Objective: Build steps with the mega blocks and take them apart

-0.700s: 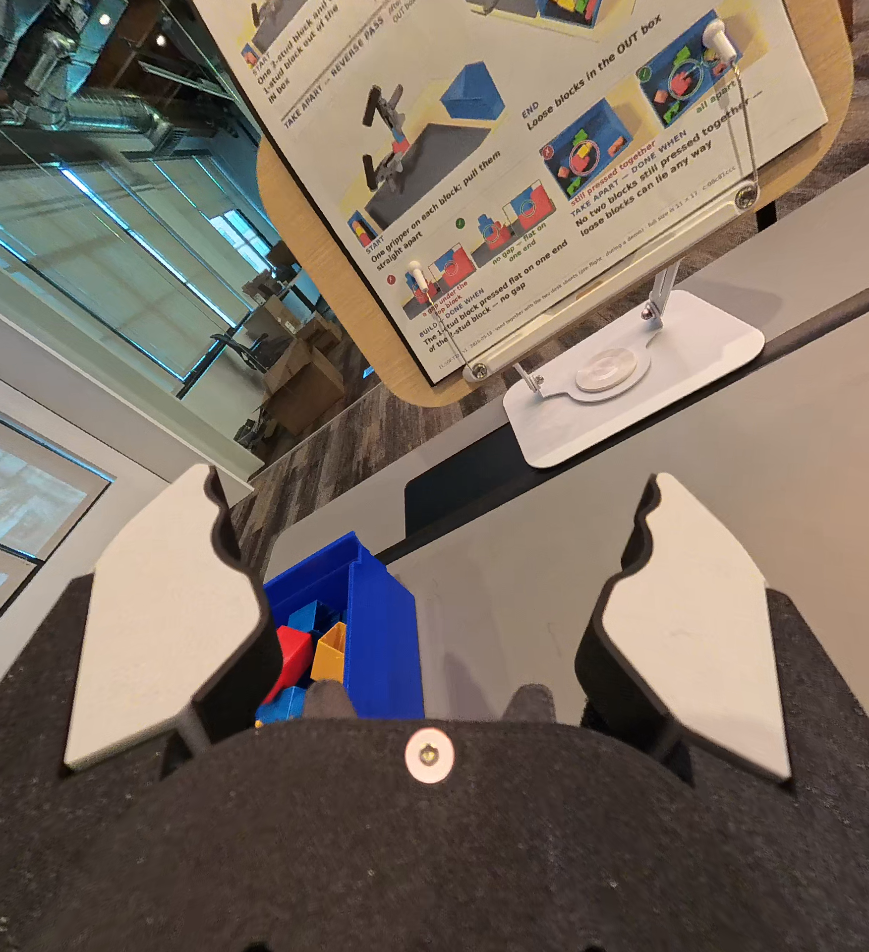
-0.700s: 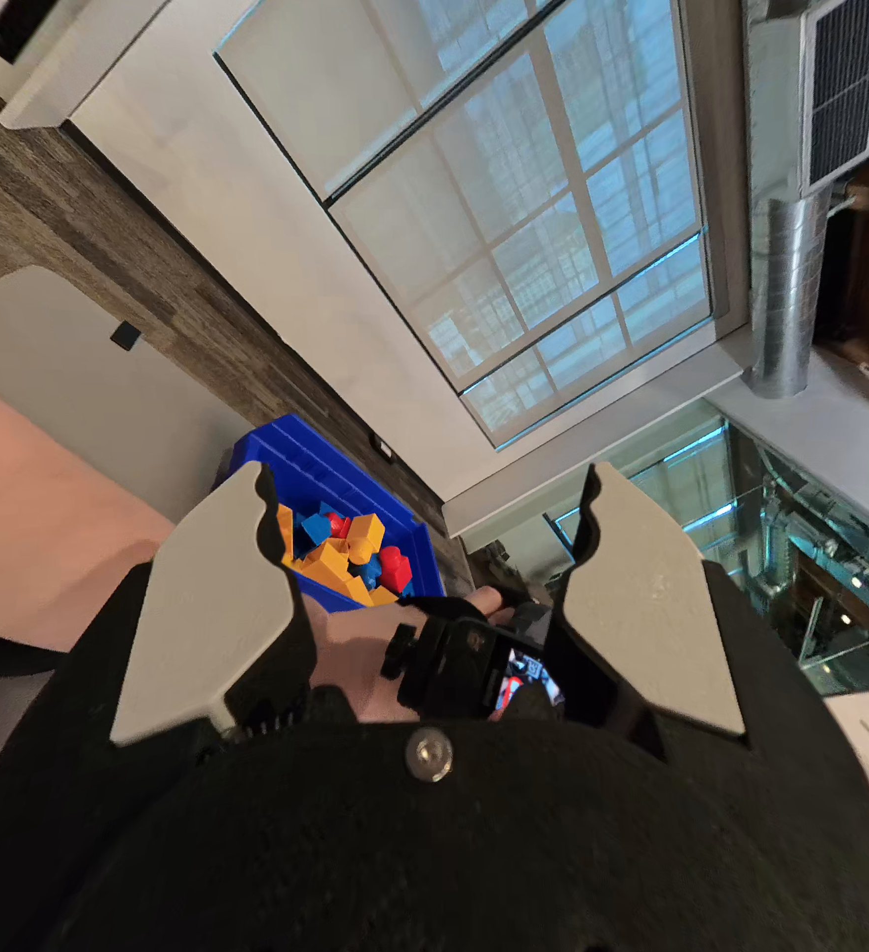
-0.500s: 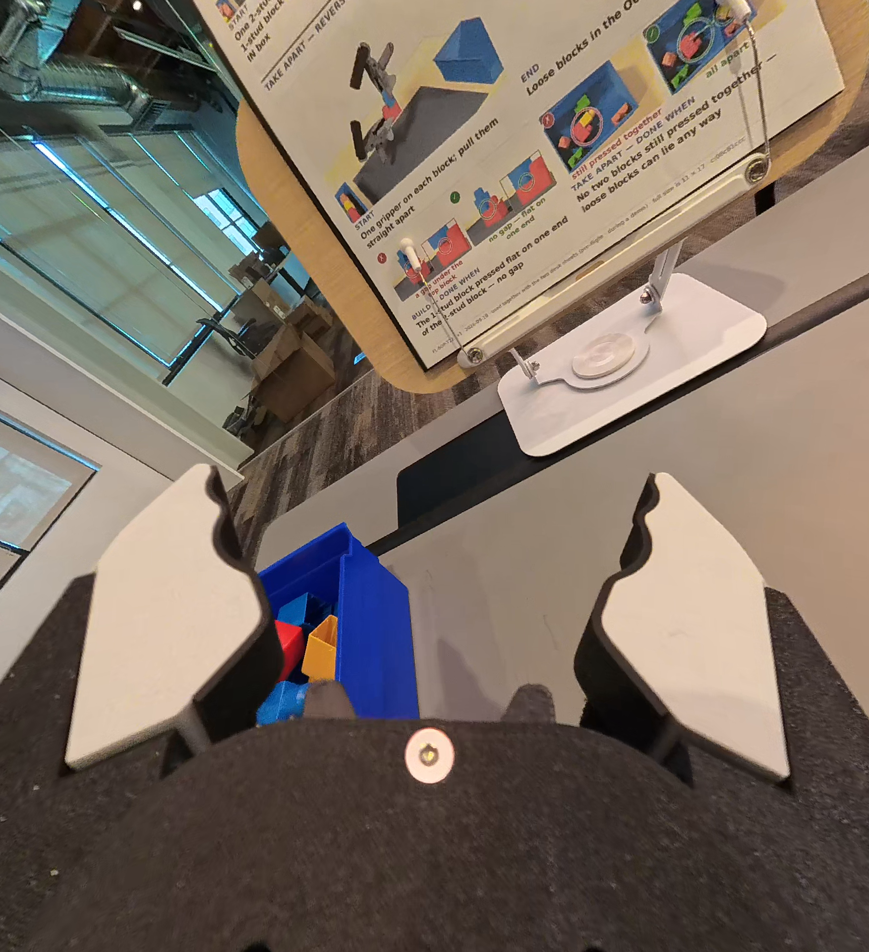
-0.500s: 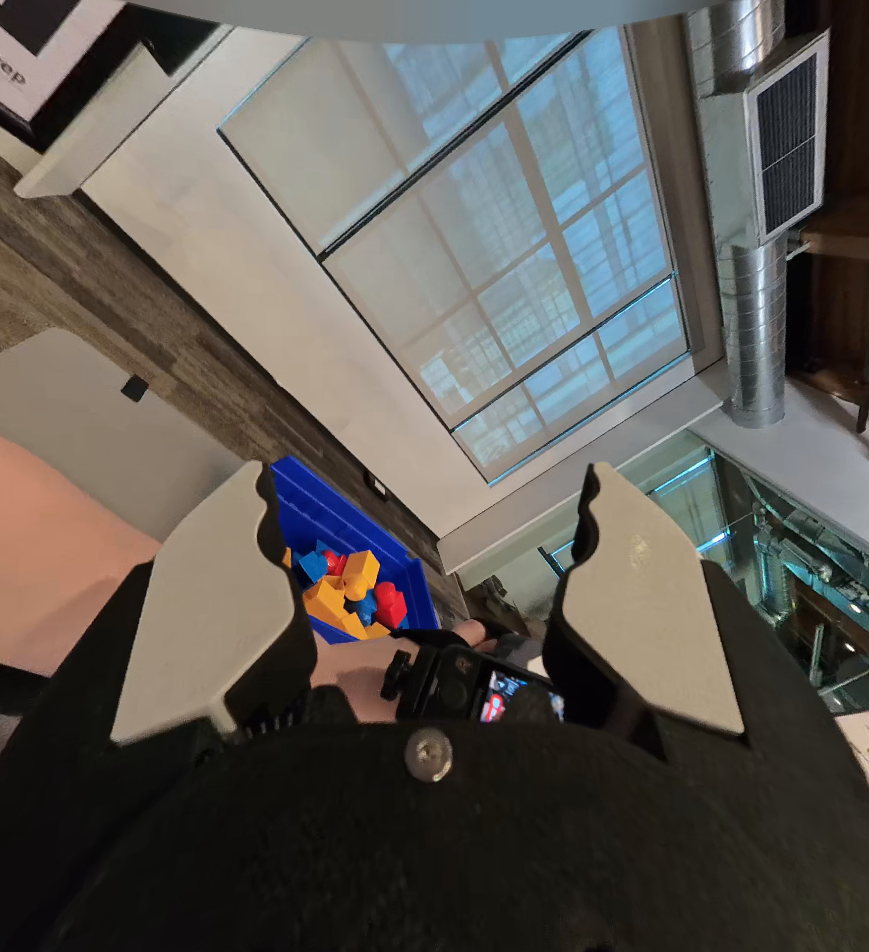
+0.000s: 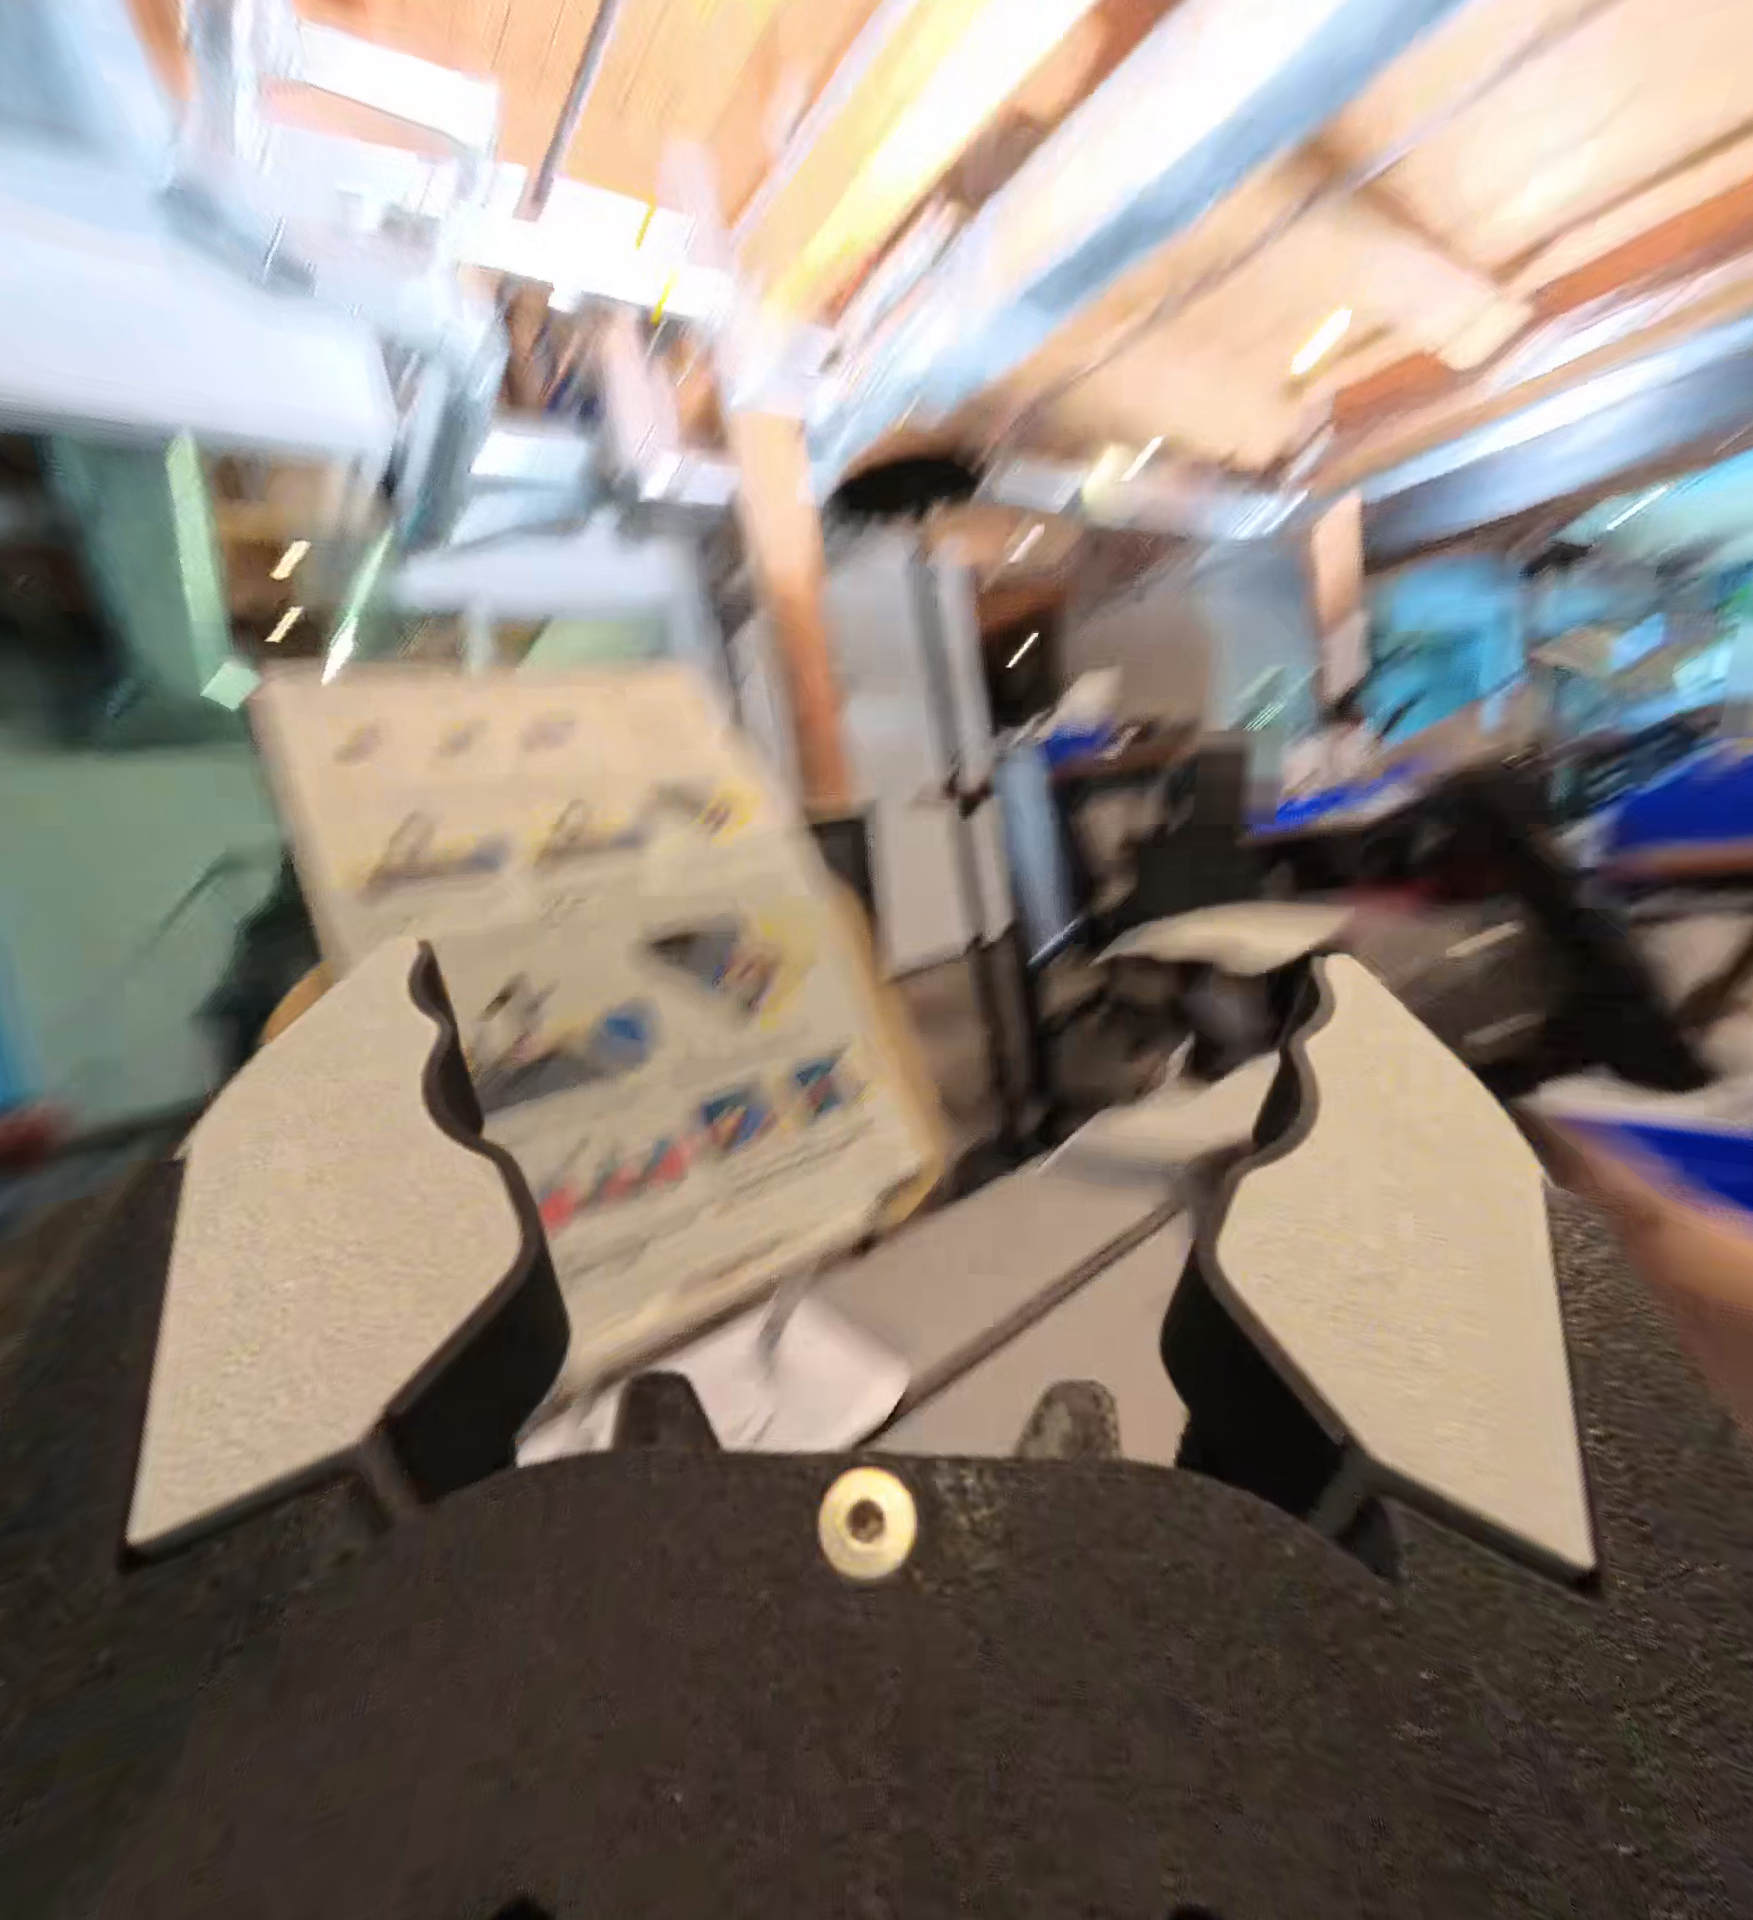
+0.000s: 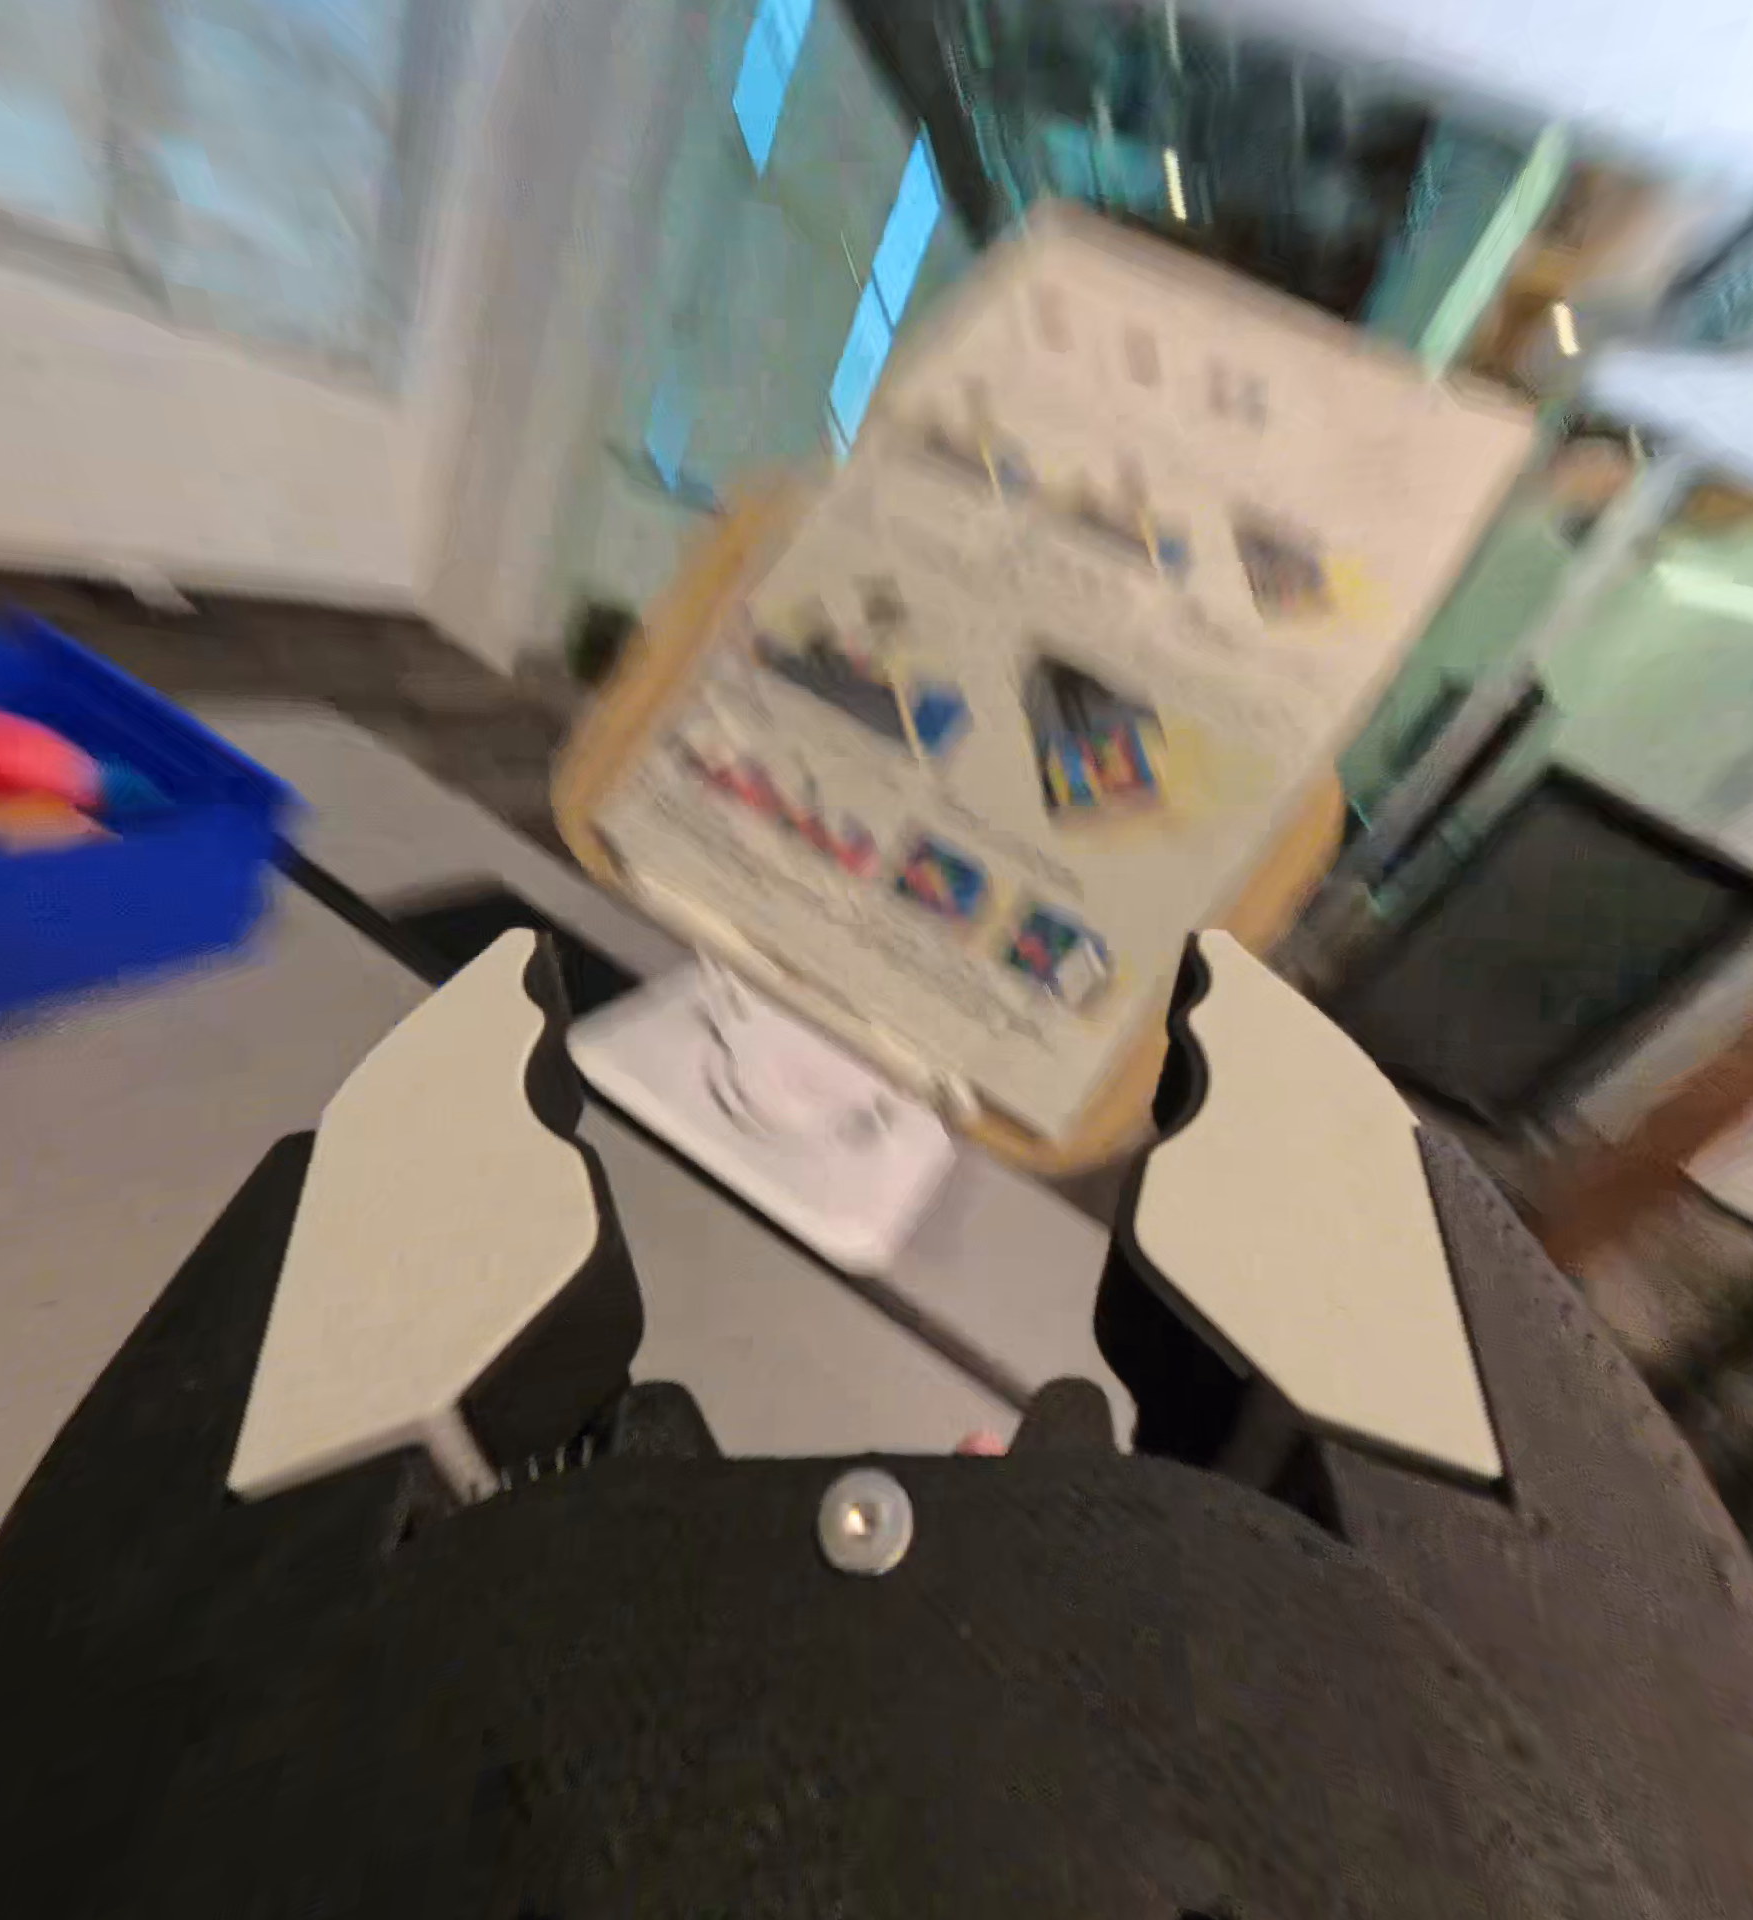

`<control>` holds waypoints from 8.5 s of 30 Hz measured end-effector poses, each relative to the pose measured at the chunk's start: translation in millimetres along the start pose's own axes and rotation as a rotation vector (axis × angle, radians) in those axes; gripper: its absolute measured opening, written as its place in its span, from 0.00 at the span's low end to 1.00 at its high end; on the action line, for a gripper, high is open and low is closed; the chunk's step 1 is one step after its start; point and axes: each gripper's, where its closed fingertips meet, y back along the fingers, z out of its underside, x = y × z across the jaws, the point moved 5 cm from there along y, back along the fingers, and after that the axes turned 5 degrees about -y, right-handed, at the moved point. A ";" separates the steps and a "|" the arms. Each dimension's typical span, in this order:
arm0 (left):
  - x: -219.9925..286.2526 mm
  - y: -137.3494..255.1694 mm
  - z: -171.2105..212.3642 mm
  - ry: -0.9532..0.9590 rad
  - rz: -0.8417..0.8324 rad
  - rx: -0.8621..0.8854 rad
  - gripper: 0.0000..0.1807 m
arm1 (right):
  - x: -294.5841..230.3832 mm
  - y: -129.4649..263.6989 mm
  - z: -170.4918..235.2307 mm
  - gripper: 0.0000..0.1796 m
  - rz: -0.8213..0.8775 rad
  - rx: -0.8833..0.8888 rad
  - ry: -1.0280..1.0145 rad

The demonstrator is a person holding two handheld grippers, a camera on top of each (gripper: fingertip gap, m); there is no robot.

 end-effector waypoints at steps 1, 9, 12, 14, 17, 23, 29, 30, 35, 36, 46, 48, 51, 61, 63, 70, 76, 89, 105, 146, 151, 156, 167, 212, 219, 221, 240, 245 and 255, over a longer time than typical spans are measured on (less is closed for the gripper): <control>19.8 3.3 -16.1 0.003 0.080 0.103 0.80 | 5.5 -7.4 17.4 0.62 0.054 -0.113 0.043; 144.1 39.5 -58.3 -0.242 0.371 0.518 0.77 | -15.9 -31.2 58.1 0.62 0.190 -0.371 0.344; 164.6 46.4 -57.6 -0.301 0.393 0.573 0.75 | -41.7 -34.7 57.8 0.62 0.157 -0.399 0.409; 173.2 46.9 -54.1 -0.326 0.419 0.563 0.74 | -56.2 -35.8 58.5 0.61 0.152 -0.421 0.453; 178.8 44.7 -48.5 -0.341 0.438 0.536 0.74 | -72.3 -35.8 58.7 0.61 0.144 -0.444 0.501; 184.7 39.8 -38.2 -0.401 0.450 0.480 0.73 | -84.0 -34.6 59.3 0.61 0.145 -0.473 0.538; 183.0 34.1 -30.0 -0.395 0.461 0.429 0.73 | -85.5 -30.8 53.3 0.61 0.153 -0.464 0.550; 182.4 32.7 -28.7 -0.398 0.455 0.421 0.73 | -86.0 -30.1 51.9 0.61 0.154 -0.461 0.551; 184.8 31.8 -27.3 -0.424 0.445 0.407 0.72 | -90.6 -29.4 51.6 0.61 0.146 -0.458 0.566; 185.4 32.5 -27.8 -0.429 0.445 0.411 0.72 | -91.7 -29.7 52.4 0.61 0.143 -0.459 0.569; 183.2 31.6 -27.2 -0.437 0.426 0.410 0.73 | -94.6 -30.3 56.7 0.61 0.116 -0.473 0.554; 182.1 37.4 -38.4 -0.457 0.413 0.443 0.72 | -95.2 -31.3 59.6 0.61 0.108 -0.481 0.553; 173.0 44.2 -54.5 -0.461 0.388 0.470 0.72 | -95.8 -32.9 63.9 0.61 0.095 -0.493 0.548; 60.7 41.9 -70.4 -0.458 0.042 0.334 0.70 | -58.1 -49.5 95.1 0.62 0.102 -0.497 0.363; 13.5 40.9 -60.8 -0.409 -0.065 0.218 0.69 | -40.0 -54.7 116.6 0.62 0.104 -0.541 0.268; -141.0 93.6 -15.6 -0.169 -0.453 -0.206 0.61 | 12.7 -55.1 150.0 0.61 0.082 -0.519 -0.080; -198.7 160.9 13.0 0.034 -0.584 -0.483 0.59 | 49.8 -39.8 128.9 0.61 0.039 -0.377 -0.331; -207.6 204.0 107.0 0.063 -0.477 -1.133 0.41 | 68.3 43.9 -0.5 0.48 -0.058 0.016 -0.315; -220.9 205.1 186.2 -0.006 -0.385 -1.297 0.40 | 44.1 47.9 -10.1 0.48 -0.147 -0.045 -0.227; -207.9 135.1 107.0 -0.096 -0.688 -0.876 0.41 | 123.6 153.7 -27.5 0.49 -0.826 0.283 -0.190; -203.4 131.2 120.7 -0.102 -0.652 -0.922 0.42 | 117.3 142.8 -34.0 0.49 -0.814 0.281 -0.192; -208.0 140.5 117.4 -0.090 -0.671 -0.933 0.43 | 106.3 129.5 -28.5 0.49 -0.773 0.191 -0.142; -204.0 135.2 108.9 -0.006 -0.572 -0.945 0.46 | 113.8 95.0 -41.2 0.48 -0.320 0.061 -0.195; -215.5 199.4 209.2 0.199 -0.320 -1.256 0.16 | 35.6 49.2 18.4 0.36 -0.395 -0.121 -0.117; -215.9 197.3 185.4 0.245 -0.318 -1.180 0.04 | 36.0 45.7 22.3 0.36 -0.394 -0.132 -0.119; -214.5 197.6 183.2 0.263 -0.303 -1.167 0.04 | 36.3 45.2 23.2 0.36 -0.396 -0.133 -0.123; -121.5 89.6 46.7 0.451 0.219 -0.382 0.03 | -47.7 37.1 22.5 0.37 -0.805 -0.046 -0.374; -22.6 29.5 16.7 0.461 0.473 -0.159 0.02 | -90.2 44.8 5.7 0.42 -1.035 0.111 -0.738; 71.4 -7.2 39.4 0.627 0.640 -0.114 0.03 | -74.5 52.8 -5.9 0.40 -1.054 0.384 -1.158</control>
